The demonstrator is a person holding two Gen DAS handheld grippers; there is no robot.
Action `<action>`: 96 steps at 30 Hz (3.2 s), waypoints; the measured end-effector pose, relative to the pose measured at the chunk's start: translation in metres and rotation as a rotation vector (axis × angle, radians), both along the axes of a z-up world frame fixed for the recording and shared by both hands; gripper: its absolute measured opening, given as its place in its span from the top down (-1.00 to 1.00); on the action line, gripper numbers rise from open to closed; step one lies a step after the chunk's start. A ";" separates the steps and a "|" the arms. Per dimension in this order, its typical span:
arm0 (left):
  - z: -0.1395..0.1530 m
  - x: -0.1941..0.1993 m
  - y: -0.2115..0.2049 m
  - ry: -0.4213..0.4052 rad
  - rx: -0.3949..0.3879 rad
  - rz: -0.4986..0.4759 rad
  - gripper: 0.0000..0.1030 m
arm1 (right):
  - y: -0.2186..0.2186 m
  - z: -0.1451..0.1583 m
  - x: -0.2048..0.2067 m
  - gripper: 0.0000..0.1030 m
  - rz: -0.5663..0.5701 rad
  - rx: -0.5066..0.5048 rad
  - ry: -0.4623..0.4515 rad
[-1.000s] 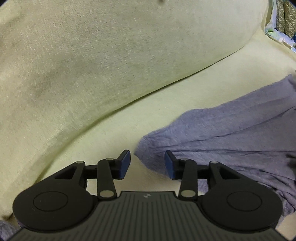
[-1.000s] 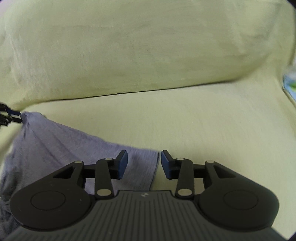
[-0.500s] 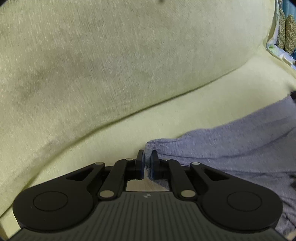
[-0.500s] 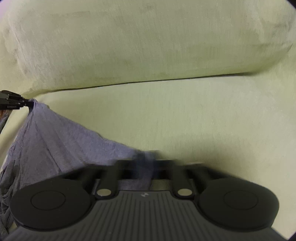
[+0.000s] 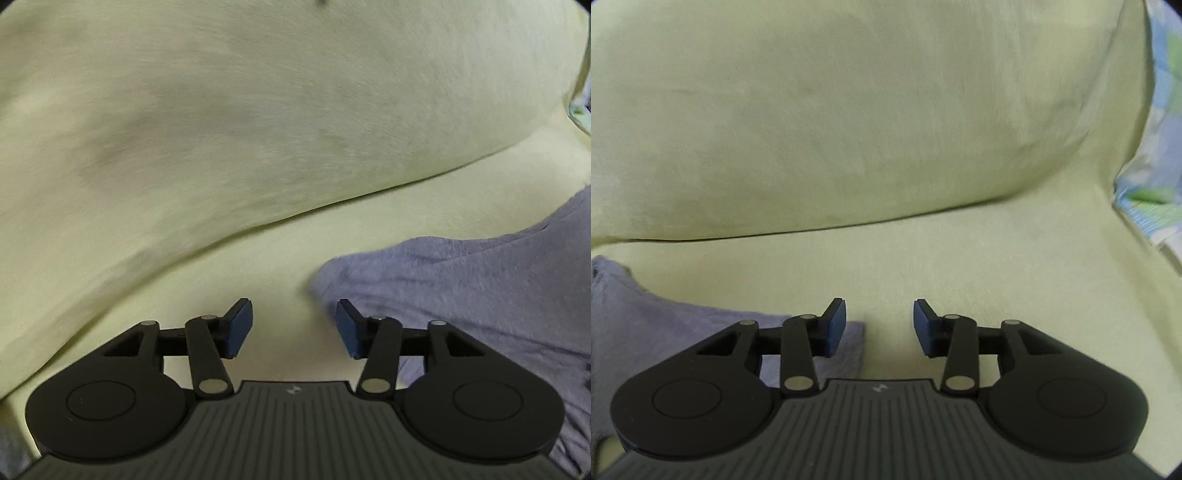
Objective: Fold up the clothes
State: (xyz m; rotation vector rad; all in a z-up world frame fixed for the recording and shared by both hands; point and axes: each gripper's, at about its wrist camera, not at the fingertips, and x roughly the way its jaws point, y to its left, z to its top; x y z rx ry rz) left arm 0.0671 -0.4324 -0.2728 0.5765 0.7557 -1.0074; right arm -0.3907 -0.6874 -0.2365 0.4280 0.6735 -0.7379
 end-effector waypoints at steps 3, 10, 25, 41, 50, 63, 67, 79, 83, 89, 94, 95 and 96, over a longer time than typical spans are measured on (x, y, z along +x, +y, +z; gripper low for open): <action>0.006 -0.017 0.024 0.041 -0.009 -0.028 -0.11 | 0.047 0.016 -0.020 0.27 0.054 0.056 -0.062; -0.003 -0.100 0.092 0.190 -0.035 -0.187 -0.11 | 0.184 0.014 -0.032 0.15 0.247 0.142 -0.090; -0.029 -0.143 0.091 0.321 -0.101 -0.290 0.47 | 0.343 0.010 -0.001 0.06 0.392 0.149 0.006; 0.011 -0.110 0.143 0.196 -0.041 -0.240 0.56 | 0.350 -0.008 0.031 -0.09 0.196 0.275 0.007; 0.006 -0.090 0.159 0.180 0.005 -0.207 0.56 | 0.308 -0.019 0.006 0.98 0.124 0.513 -0.117; 0.007 -0.095 0.161 0.135 0.061 -0.229 0.56 | 0.297 0.066 -0.044 0.99 0.242 0.044 0.039; 0.008 -0.095 0.159 0.136 0.079 -0.232 0.55 | 0.343 0.072 -0.029 0.98 0.531 0.067 0.017; 0.023 -0.108 0.166 0.111 0.153 -0.279 0.19 | 0.379 0.034 -0.017 0.40 0.705 0.287 0.048; 0.043 -0.128 0.176 0.055 0.133 -0.308 0.19 | 0.348 0.029 -0.034 0.39 0.499 0.309 0.011; 0.054 -0.182 0.172 0.030 0.091 -0.431 0.19 | 0.310 -0.004 -0.042 0.38 0.309 0.386 -0.014; 0.049 -0.228 0.150 0.041 0.049 -0.564 0.19 | 0.302 -0.038 -0.035 0.49 0.252 0.463 -0.019; 0.047 -0.234 0.146 0.042 0.044 -0.580 0.19 | 0.301 -0.039 -0.036 0.51 0.243 0.466 -0.026; 0.044 -0.240 0.139 0.052 0.039 -0.601 0.19 | 0.300 -0.040 -0.037 0.53 0.236 0.469 -0.031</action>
